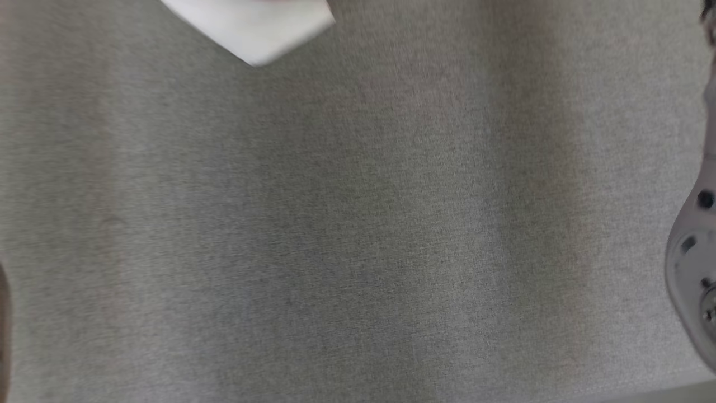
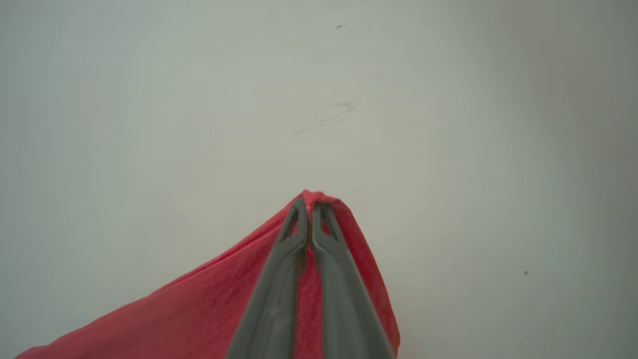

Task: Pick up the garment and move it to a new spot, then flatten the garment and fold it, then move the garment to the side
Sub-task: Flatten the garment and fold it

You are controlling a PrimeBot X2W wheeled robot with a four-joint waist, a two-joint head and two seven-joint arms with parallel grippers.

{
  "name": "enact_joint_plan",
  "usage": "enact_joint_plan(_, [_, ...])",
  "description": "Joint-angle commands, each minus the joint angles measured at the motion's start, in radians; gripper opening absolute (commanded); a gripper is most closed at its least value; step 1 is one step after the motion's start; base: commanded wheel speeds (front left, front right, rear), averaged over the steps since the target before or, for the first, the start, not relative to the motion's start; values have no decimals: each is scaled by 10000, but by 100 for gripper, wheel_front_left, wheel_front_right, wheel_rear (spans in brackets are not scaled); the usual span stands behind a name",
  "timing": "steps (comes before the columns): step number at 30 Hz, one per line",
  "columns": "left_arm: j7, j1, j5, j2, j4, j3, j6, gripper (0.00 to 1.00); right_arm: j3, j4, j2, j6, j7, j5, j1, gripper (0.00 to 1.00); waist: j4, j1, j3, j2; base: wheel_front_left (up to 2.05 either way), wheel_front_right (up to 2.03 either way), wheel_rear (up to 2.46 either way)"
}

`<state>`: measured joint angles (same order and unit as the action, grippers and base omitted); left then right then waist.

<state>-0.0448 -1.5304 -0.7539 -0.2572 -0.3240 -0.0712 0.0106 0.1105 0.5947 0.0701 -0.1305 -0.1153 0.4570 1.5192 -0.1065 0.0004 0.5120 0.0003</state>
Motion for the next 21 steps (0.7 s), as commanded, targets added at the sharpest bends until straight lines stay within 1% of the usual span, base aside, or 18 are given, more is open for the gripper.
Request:
enact_joint_plan(1, [-608, -664, 295, -111, -228, -33, -260, 0, 257, 414, -100, -5, -731, -116, 637, 0, -692, -4, 1189, -3, 0, 0, 0])
enact_joint_plan(3, [-1193, -1222, 520, -95, -400, -94, -515, 0, 394, 699, -67, -5, -1186, -307, 1134, 0, -719, -4, 1369, -3, 0, 0, 0])
enact_joint_plan(6, [-1830, -1718, 752, -105, -499, -214, -894, 0, 507, 924, 101, -5, -1437, -523, 1387, 0, -727, -4, 1669, -3, 0, 0, 0])
enact_joint_plan(9, [-2099, -1741, 789, -3, -425, -297, -1197, 0, 661, 654, 288, -5, -1496, -805, 1120, 0, -675, -4, 2049, -3, 0, 0, 0])
enact_joint_plan(12, [-2155, -1307, 606, 74, -424, -369, -1335, 0, 674, 530, 275, -5, -1492, -1056, 666, 0, -607, -4, 2255, -3, 0, 0, 0])
enact_joint_plan(14, [-2178, -839, 458, 94, -402, -604, -1393, 0, 414, 437, 381, -5, -1483, -1337, 299, 0, -515, -4, 2368, -3, 0, 0, 0])
enact_joint_plan(15, [-2180, -545, 286, 119, -430, -710, -1409, 0, 180, 380, 456, -5, -1483, -1429, 98, 0, -465, -4, 2389, -3, 0, 0, 0])
enact_joint_plan(17, [-2189, -10, 58, -4, -281, -1099, -1412, 0, -409, 315, 675, -5, -1484, -1559, -382, 0, -388, -4, 2368, -3, 0, 0, 0])
enact_joint_plan(21, [-2124, 1370, -797, -329, 20, -1568, -1407, 0, -1504, 157, 1094, -5, -1486, -1220, -1300, 0, -190, -4, 2077, -3, 0, 0, 0])
